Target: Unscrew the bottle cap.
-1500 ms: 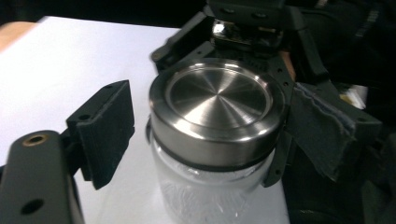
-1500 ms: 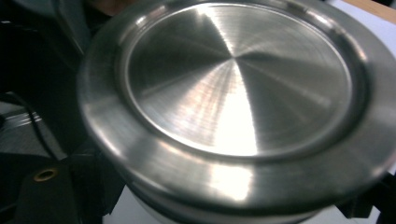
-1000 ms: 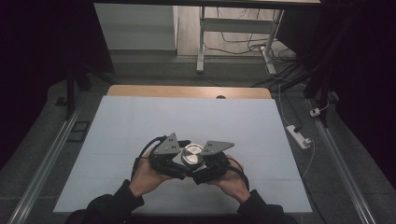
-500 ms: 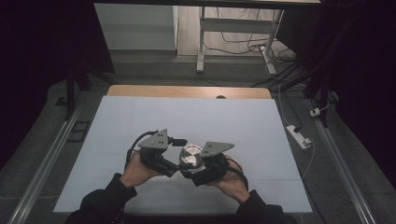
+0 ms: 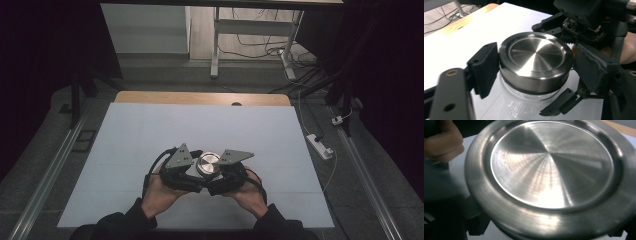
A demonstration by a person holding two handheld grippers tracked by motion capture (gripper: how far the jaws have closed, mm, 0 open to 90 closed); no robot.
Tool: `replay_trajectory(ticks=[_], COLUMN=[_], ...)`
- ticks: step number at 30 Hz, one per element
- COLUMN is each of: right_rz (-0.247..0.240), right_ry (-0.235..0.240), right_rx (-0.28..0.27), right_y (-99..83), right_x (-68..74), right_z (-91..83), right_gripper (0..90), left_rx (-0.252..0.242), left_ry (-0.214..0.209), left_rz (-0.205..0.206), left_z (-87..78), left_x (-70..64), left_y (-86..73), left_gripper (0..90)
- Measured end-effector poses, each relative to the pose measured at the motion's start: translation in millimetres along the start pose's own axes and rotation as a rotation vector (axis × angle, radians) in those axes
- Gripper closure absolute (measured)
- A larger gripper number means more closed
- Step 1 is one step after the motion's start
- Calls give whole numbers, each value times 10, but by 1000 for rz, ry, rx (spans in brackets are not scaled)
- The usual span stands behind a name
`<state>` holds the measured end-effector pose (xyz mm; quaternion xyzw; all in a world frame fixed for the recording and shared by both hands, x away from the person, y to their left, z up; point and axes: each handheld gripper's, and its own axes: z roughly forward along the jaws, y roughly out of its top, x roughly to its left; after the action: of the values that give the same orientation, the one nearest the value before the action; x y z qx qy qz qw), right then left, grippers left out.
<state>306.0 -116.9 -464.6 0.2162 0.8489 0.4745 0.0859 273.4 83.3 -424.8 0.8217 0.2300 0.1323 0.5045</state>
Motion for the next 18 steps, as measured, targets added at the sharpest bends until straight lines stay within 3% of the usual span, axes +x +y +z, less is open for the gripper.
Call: replay_trajectory(ticks=[2,6,7,8,9,10,13,14,18], right_rz=[-6,-28,-33,-40,-48,-58,-85,-94,-115], right_ry=[9,38,49,65,81,96,139,148,176], right_rx=[-10,-19,-15,-11,-9,-5,8,11,18], right_y=[13,25,27,28,26,26,25,27,34], right_x=[10,36,45,53,68,86,161,186,261], right_z=[-15,-29,-27,-21,-11,0,40,51,65], right_gripper=[149,149,149,149,149,149,149,149,149], left_rx=[-30,-27,-27,-31,-31,-20,2,43,90], left_ry=[-59,-250,-250,-289,-289,-352,-370,-365,-345], left_rz=[9,37,37,72,72,95,132,186,256], left_z=[-53,-164,-164,-216,-216,-234,-225,-195,-147], left_x=[92,328,328,394,394,433,421,373,286], left_y=[3,0,0,-28,-28,-48,-59,-65,-74], left_gripper=[158,107,84,80,93,93,114,122,176])
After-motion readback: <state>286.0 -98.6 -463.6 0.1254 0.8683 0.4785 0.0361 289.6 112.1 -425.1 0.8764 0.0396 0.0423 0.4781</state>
